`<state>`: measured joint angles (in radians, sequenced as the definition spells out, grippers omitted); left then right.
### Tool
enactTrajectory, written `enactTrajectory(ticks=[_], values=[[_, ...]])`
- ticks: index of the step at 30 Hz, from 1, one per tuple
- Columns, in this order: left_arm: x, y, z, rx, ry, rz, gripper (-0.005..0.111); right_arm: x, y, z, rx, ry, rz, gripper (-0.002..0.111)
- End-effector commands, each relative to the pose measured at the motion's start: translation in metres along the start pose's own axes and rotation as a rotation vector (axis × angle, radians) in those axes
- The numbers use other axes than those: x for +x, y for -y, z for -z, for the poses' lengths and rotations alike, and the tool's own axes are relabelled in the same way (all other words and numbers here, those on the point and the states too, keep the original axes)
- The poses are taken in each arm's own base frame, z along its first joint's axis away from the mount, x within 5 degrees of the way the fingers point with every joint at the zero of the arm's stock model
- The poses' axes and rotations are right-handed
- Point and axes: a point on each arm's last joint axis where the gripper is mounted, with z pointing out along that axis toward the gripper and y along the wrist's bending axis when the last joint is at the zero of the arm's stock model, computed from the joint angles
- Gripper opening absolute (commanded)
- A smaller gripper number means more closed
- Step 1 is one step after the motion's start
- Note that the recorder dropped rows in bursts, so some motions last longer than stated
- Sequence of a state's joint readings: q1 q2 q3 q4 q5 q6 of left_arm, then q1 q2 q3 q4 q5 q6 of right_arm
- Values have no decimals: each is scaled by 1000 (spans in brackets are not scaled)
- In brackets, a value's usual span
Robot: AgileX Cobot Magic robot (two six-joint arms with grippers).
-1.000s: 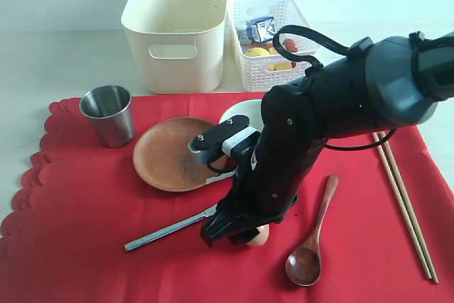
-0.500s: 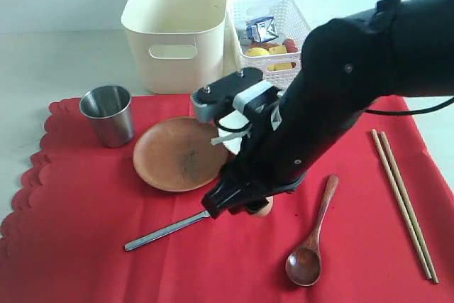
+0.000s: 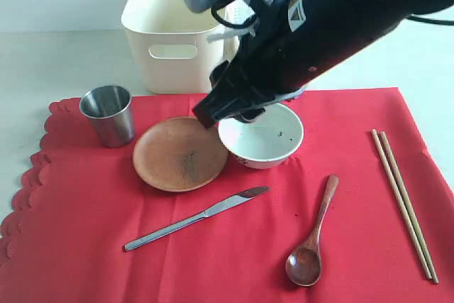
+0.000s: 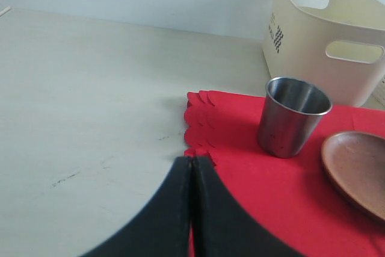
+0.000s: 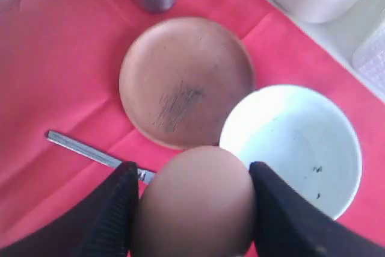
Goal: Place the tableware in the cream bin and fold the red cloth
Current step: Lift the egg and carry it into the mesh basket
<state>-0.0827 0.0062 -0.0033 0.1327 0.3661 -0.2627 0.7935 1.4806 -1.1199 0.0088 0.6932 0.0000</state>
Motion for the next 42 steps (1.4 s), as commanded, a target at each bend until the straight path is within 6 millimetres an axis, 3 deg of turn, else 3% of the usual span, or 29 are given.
enactTrajectory(ticks=[1, 8, 13, 15, 22, 27, 35, 42], values=[[0, 0, 0, 3, 7, 7, 0, -18, 12, 16, 43, 76, -7, 0], [0, 0, 0, 3, 7, 7, 0, -35, 49, 31, 116, 182, -85, 0], [0, 0, 0, 3, 7, 7, 0, -43, 77, 30, 172, 237, -143, 0], [0, 0, 0, 3, 7, 7, 0, -46, 98, 24, 210, 257, -175, 0], [0, 0, 0, 3, 7, 7, 0, -52, 174, -26, 314, 257, -288, 0], [0, 0, 0, 3, 7, 7, 0, -59, 210, -67, 341, 230, -309, 0], [0, 0, 0, 3, 7, 7, 0, -69, 233, -112, 344, 207, -303, 0], [0, 0, 0, 3, 7, 7, 0, -68, 242, -139, 340, 161, -297, 0]])
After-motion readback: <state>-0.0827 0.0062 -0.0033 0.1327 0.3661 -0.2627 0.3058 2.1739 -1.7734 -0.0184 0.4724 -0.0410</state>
